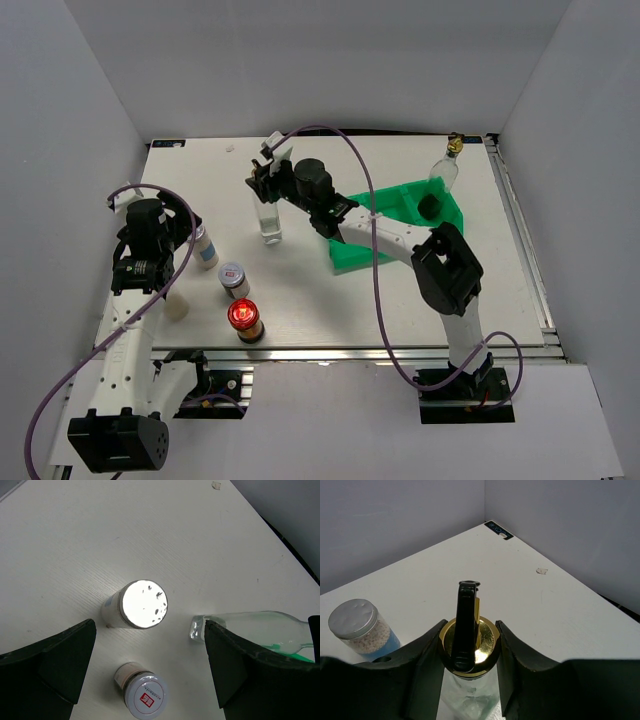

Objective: Organize the condiment bottles

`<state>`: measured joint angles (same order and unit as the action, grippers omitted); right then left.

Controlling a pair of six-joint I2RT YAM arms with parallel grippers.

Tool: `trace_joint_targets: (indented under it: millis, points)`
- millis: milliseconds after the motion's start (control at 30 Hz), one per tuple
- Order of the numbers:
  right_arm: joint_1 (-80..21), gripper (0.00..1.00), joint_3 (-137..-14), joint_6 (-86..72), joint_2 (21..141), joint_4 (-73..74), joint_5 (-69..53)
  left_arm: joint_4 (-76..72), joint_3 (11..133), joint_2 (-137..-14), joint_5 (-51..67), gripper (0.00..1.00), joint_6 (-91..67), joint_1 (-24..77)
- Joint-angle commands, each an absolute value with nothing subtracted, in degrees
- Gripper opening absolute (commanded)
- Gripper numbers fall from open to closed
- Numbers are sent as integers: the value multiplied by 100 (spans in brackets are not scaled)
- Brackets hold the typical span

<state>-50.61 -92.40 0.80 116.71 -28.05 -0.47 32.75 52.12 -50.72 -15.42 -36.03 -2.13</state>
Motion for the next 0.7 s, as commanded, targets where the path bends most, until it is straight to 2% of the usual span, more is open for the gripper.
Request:
trace_joint_targets:
  millis: [0, 200, 333, 467, 667]
  points:
    - [-5098, 0, -9343, 44, 11093, -3067, -254, 3191, 5238, -5019, -1485, 98, -3586, -220]
    - [-5098, 0, -8764, -149, 9486, -2296, -1053, 3155, 5186, -5001, -1477, 98, -3612, -229]
    - [-5098, 0, -8087, -141, 8220, -1603, -1020, 3146, 5185, -5001, -1433, 98, -3621, -220]
    - [-5071, 0, -6991, -106, 6621, -1065, -11, 3120, 5159, -4966, -1406, 98, -3621, -220]
    - [-4931, 0, -6347, -9, 5029, -203, 2876, 3076, 5107, -4957, -1362, 98, -3630, -228]
